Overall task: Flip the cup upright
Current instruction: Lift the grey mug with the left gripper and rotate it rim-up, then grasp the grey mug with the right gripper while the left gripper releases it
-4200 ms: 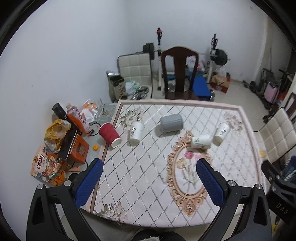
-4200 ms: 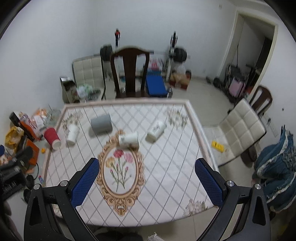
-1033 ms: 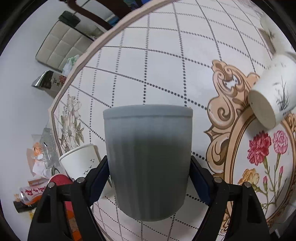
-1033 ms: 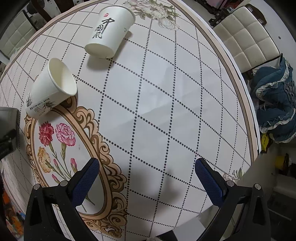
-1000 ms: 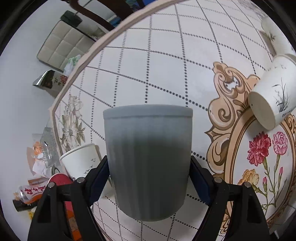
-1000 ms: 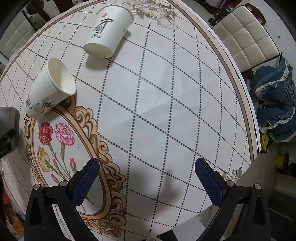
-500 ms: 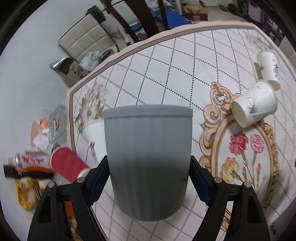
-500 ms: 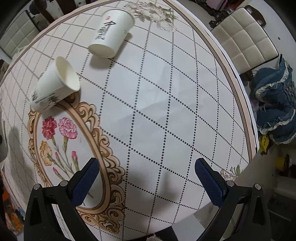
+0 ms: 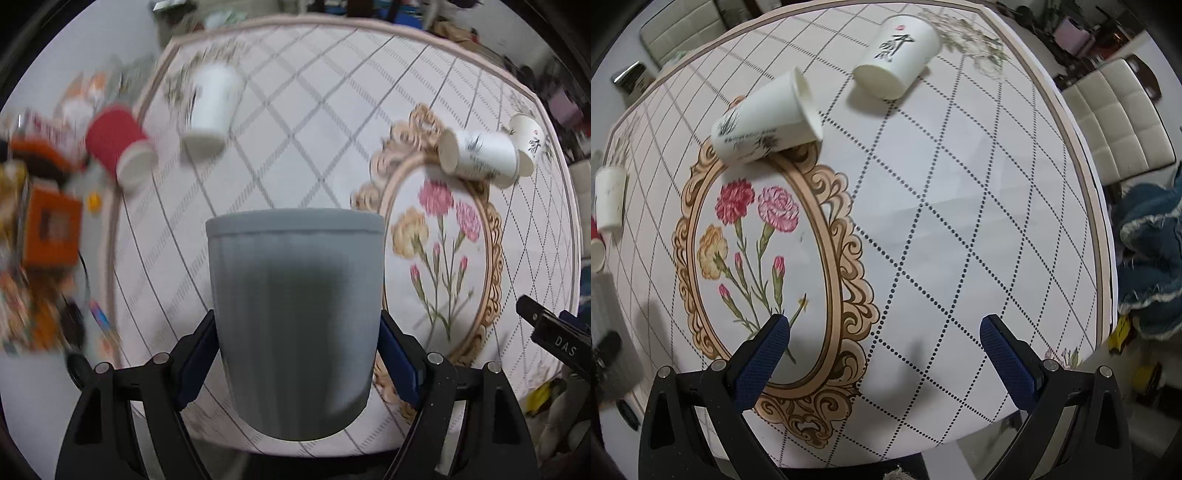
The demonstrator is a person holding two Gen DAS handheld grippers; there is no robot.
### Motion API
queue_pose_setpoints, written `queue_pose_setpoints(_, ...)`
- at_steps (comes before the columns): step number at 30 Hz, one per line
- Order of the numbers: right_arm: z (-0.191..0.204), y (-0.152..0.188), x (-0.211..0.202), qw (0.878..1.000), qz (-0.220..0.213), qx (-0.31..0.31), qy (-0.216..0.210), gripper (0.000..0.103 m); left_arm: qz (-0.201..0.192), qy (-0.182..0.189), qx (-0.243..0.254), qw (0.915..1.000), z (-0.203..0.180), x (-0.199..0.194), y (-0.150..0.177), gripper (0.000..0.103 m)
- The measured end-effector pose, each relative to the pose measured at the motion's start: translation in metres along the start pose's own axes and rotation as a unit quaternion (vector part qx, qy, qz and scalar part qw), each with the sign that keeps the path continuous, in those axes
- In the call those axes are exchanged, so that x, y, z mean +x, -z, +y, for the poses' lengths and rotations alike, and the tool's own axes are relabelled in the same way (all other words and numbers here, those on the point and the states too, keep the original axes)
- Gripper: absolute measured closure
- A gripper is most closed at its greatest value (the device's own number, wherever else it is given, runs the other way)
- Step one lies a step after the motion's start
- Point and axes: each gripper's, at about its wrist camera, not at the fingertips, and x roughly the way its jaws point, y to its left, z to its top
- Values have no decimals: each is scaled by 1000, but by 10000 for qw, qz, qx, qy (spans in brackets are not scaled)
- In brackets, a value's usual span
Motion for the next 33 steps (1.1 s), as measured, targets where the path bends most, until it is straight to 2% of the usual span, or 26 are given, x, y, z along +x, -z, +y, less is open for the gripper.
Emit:
queue_pose_setpoints(6, -2, 8, 14, 10000, 20, -36, -21, 0, 329, 41, -251, 9991, -20, 30, 21, 23)
queue_pose_setpoints(11, -11, 14, 22, 10000, 58, 11, -1, 0, 537, 27, -180, 9984, -39, 51, 24, 22)
queue_pose_setpoints(14, -19, 15, 25, 9999, 77, 97, 0, 0, 511, 12, -163, 9986, -45, 54, 24, 21)
queue_pose_setpoints(17, -27, 14, 27, 9998, 96, 147, 6, 0, 514, 8, -94, 9986, -52, 56, 23, 4)
queue_pose_setpoints(19, -32, 14, 28, 9998, 104, 169, 11, 0, 505, -34, -37, 9987, -57, 57, 24, 2)
queue_pose_setpoints(25, -40, 4, 32, 9997, 129, 192, -68, 0, 429, -126, -17, 9990, -65, 45, 21, 2)
queue_pose_setpoints(29, -41, 1, 25, 9997, 106, 154, -150, 0, 225, -33, -132, 9997, -52, 17, 20, 2)
queue_pose_setpoints(33, -34, -8, 11, 9998, 44, 75, -175, 0, -128, -386, -269, 9988, -28, -10, 23, 2)
